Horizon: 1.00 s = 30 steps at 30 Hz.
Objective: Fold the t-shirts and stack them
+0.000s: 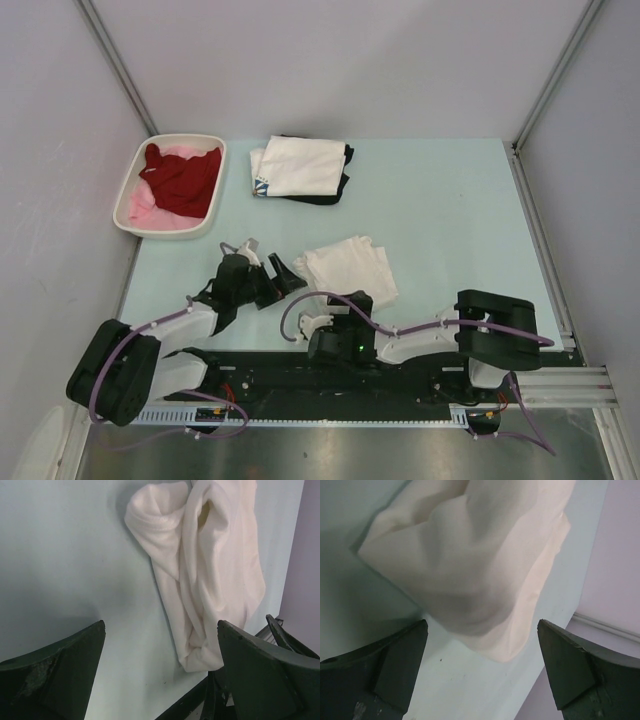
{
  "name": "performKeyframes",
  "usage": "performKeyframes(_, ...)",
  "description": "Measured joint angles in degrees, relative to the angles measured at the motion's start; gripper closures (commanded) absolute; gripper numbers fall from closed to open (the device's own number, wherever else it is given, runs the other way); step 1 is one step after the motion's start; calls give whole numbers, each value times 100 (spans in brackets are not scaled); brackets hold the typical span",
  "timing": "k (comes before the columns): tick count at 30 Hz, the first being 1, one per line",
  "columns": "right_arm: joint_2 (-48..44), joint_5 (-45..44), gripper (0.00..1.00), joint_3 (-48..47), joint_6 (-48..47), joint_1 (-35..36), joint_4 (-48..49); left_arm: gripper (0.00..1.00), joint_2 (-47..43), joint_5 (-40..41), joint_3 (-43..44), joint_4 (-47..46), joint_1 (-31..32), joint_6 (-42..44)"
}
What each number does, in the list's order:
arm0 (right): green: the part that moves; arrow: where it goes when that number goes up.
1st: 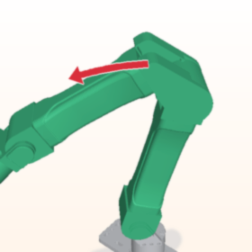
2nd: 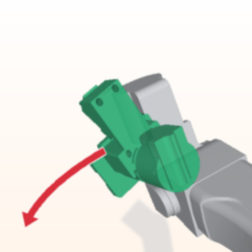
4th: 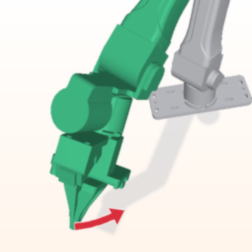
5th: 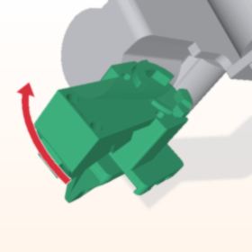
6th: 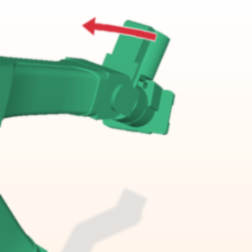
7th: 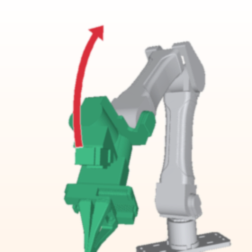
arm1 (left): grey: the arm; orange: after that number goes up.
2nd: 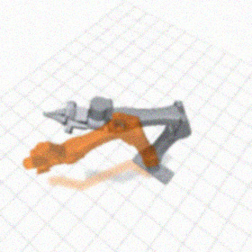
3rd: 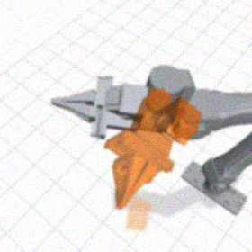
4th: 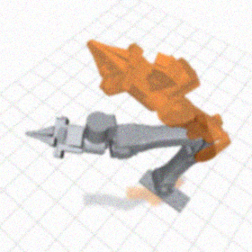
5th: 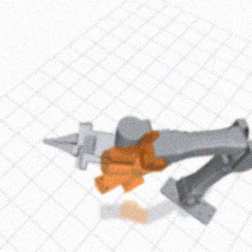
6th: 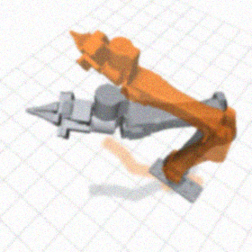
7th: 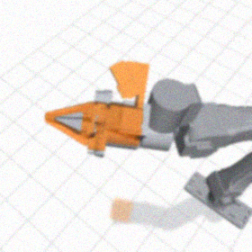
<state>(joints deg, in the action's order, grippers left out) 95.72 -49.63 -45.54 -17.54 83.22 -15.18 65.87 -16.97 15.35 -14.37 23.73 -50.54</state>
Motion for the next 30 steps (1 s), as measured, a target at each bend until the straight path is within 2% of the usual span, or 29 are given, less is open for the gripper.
performKeyframes(1, 31, -35, 0, 11, -37, -55, 109, 0, 59, -39, 7, -61, -35, -11)
performKeyframes(4, 105, -74, 9, 13, -129, -269, 415, 0, 262, -221, 22, -302, -120, -61)
performKeyframes(5, 122, -63, 19, 15, -157, -350, 511, 0, 319, -284, 22, -380, -138, -98)
performKeyframes(7, 146, 17, 33, 20, -179, -490, 656, 0, 378, -387, 22, -470, -142, -168)
performKeyframes(8, 160, 120, 47, 33, -177, -570, 721, 0, 382, -437, 17, -485, -142, -225)
performKeyframes(10, 173, 323, 63, 63, -162, -697, 802, 0, 372, -481, -31, -525, -142, -319)
performKeyframes(11, 188, 407, 79, 85, -184, -761, 826, 0, 352, -487, -52, -535, -142, -358)
performKeyframes(12, 201, 511, 100, 111, -160, -833, 848, 0, 304, -487, -76, -533, -142, -393)
performKeyframes(19, 212, 643, 100, 127, -138, -990, 944, 0, 2, -529, -101, -476, -144, -551)
performKeyframes(30, -208, 920, 100, -323, -105, -968, 903, 0, -1224, -590, -813, -457, -153, -1578)
